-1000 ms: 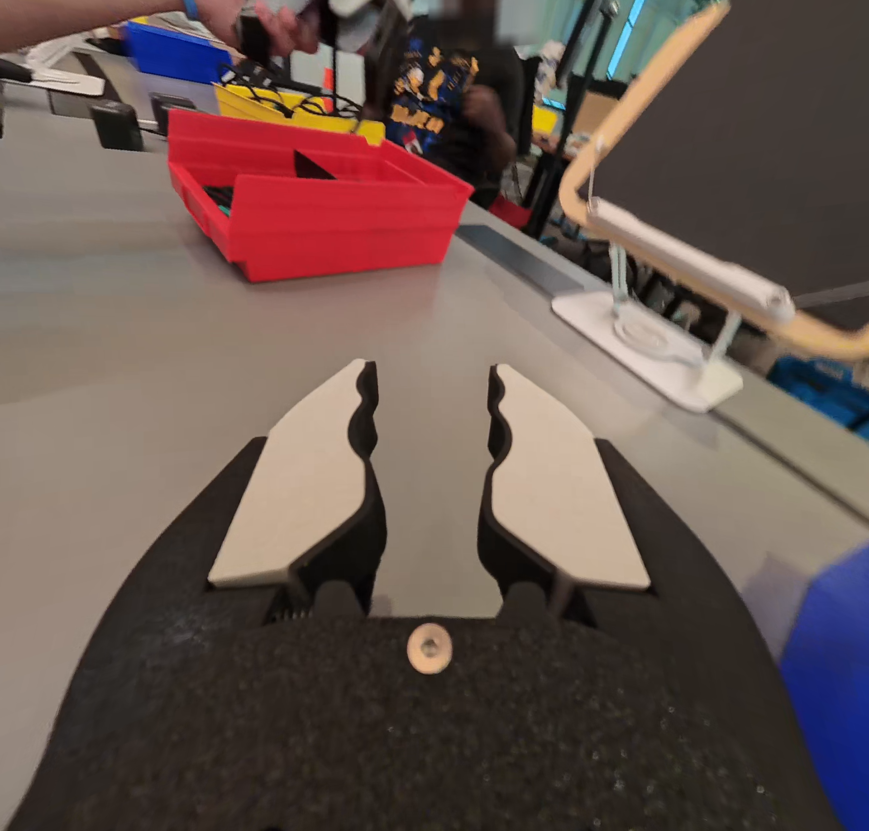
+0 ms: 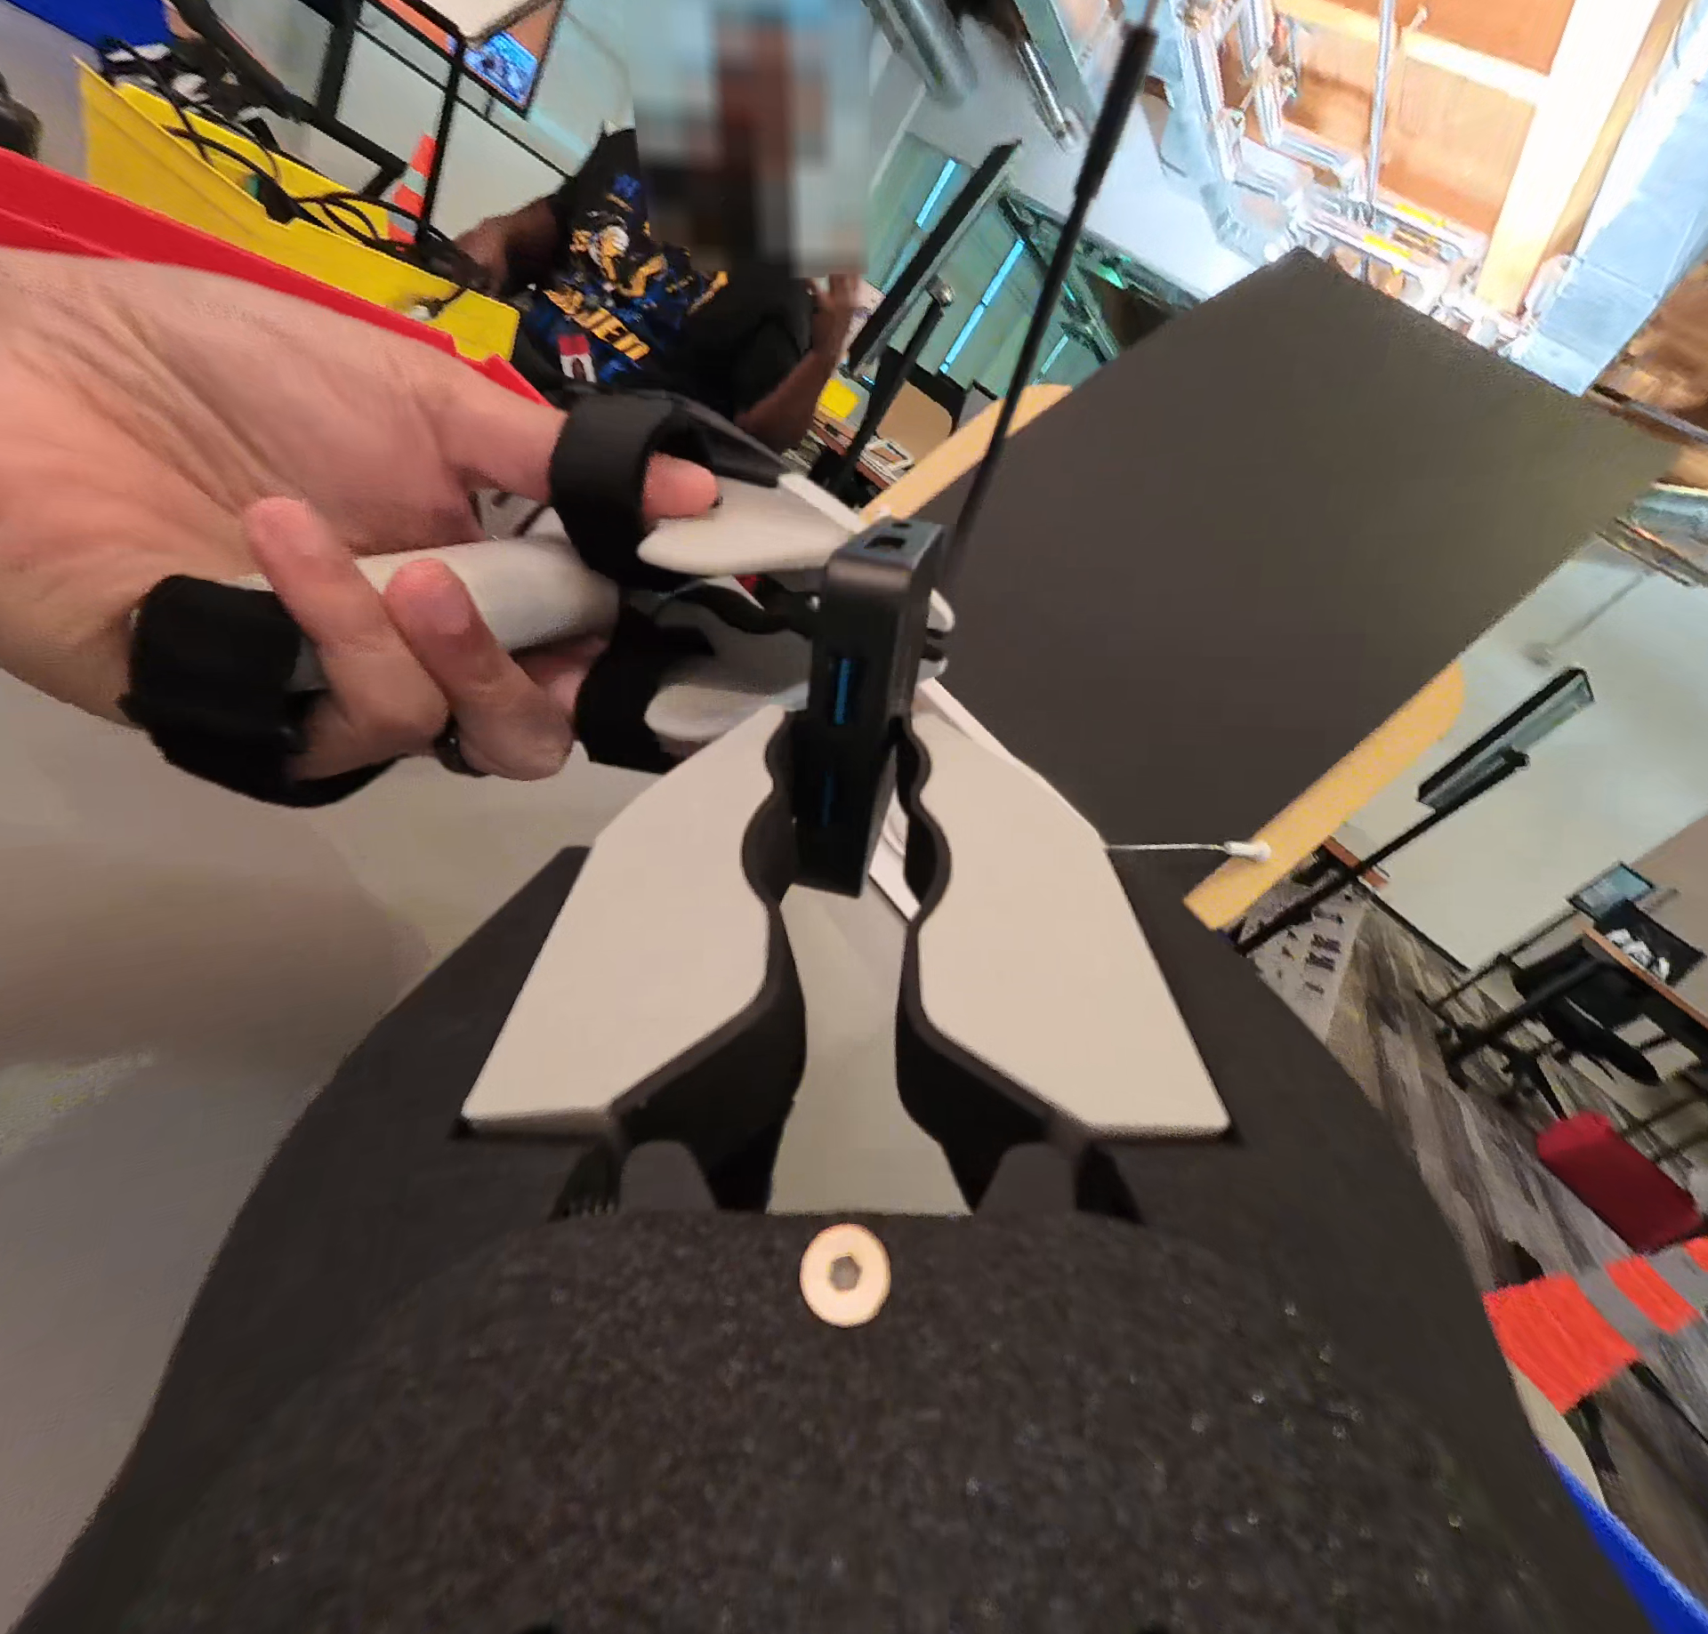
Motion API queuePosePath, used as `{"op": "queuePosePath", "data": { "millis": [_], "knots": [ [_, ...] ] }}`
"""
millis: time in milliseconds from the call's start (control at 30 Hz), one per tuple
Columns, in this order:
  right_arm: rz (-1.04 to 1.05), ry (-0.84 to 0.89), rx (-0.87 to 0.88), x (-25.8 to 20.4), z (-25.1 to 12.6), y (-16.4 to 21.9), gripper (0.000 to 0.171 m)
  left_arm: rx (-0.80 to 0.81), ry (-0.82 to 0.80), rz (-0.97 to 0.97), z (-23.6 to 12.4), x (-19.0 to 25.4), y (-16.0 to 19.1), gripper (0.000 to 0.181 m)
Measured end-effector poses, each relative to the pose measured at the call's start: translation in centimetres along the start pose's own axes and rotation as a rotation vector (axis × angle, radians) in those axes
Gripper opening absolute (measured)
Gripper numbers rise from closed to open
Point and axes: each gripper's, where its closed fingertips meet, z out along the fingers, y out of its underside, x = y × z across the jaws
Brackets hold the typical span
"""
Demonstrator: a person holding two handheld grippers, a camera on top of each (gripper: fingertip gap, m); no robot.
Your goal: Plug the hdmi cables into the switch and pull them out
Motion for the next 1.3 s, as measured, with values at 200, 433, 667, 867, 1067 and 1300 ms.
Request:
{"op": "queuePosePath", "data": {
  "millis": [200,433,667,867,1067,1300],
  "knots": [
    [0.219,-0.103,0.023,0.4,-0.3,0.4,0.015,-0.099,-0.209,0.259,-1.1,-0.9,0.8,0.008],
    [0.268,-0.163,-0.022,0.7,-0.8,1.4,0.014,-0.294,-0.616,0.663,-6.1,-2.0,1.1,0.025],
    [0.28,-0.477,-0.167,-2.9,-1.4,1.5,0.014,-0.687,-0.768,1.322,-7.2,2.0,4.4,0.029],
    [0.203,-0.671,-0.245,-7.6,-1.9,1.3,0.014,-1.023,-0.784,1.4,-7.0,-0.2,7.0,0.037],
    [0.233,-0.744,-0.241,-8.9,-2.3,1.2,0.014,-1.182,-0.75,1.37,-8.3,-2.8,8.8,0.023],
    [0.213,-0.578,-0.18,-6.5,-1.0,1.4,0.027,-1.02,-0.754,1.237,-7.6,-2.9,7.8,0.014]
  ]
}}
